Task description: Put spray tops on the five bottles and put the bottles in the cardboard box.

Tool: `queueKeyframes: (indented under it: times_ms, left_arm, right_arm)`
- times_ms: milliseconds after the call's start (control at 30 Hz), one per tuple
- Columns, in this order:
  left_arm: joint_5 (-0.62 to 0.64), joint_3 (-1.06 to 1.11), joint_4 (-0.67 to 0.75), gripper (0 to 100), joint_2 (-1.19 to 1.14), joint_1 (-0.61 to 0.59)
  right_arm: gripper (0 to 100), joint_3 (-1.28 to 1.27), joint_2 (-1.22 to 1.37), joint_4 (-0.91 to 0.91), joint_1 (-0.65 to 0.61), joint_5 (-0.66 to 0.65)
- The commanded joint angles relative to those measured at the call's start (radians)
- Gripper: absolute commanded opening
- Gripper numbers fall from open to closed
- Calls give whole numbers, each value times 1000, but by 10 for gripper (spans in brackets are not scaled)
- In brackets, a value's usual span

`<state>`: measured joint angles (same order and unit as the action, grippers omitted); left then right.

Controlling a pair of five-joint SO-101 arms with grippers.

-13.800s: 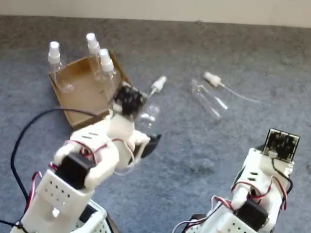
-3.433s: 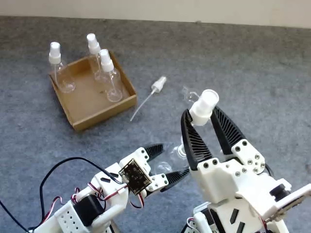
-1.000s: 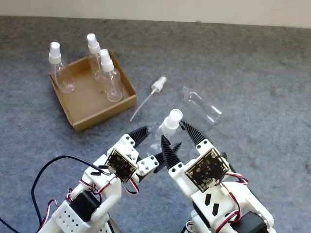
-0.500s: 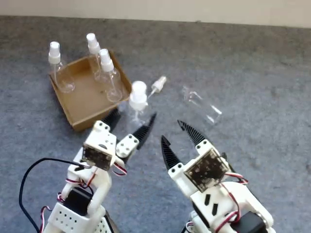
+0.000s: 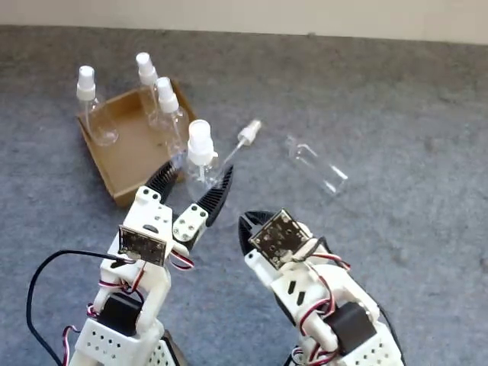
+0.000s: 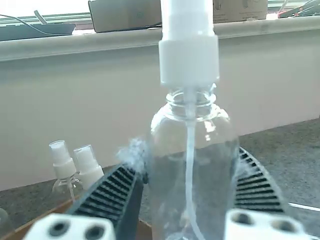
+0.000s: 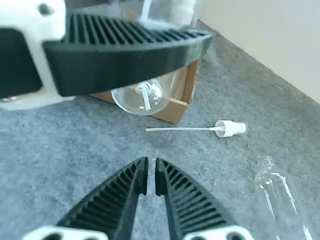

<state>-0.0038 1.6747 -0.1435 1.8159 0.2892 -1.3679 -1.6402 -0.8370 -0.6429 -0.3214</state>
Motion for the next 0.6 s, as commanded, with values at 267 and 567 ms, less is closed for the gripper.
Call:
queueKeyframes:
  times_ms: [267, 567]
  left_arm:
    - [-3, 19, 28, 133, 13, 130]
    - [-5, 19, 23, 133, 13, 254]
  right_arm:
    - [23, -22, -7, 74, -134, -9]
    - [23, -27, -8, 71, -131, -9]
